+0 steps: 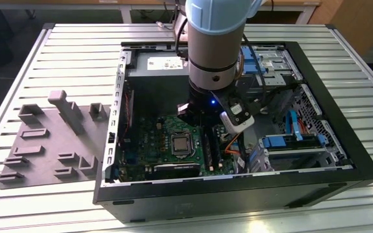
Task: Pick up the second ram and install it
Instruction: 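Insert the second ram into the second slot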
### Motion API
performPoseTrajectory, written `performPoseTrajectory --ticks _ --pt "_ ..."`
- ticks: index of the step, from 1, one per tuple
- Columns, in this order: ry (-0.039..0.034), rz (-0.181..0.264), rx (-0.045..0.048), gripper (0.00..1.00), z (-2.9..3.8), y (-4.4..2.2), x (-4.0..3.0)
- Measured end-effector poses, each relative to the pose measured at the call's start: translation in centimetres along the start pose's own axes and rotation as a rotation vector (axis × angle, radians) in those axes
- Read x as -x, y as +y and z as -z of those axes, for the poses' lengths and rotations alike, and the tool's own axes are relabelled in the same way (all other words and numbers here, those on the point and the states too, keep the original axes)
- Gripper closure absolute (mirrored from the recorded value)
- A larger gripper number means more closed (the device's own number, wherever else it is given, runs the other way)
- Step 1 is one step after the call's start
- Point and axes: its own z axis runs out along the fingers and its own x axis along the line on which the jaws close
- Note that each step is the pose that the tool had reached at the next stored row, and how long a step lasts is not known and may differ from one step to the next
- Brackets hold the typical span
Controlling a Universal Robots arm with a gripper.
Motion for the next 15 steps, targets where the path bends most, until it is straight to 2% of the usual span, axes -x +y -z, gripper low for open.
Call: performPoseTrajectory --ticks 11,15 --pt "-0.0010 0.000 0.0000 0.81 1.49 0.02 0.11" --pt "-0.0012 0.000 0.0004 0.81 1.59 0.02 0.12"
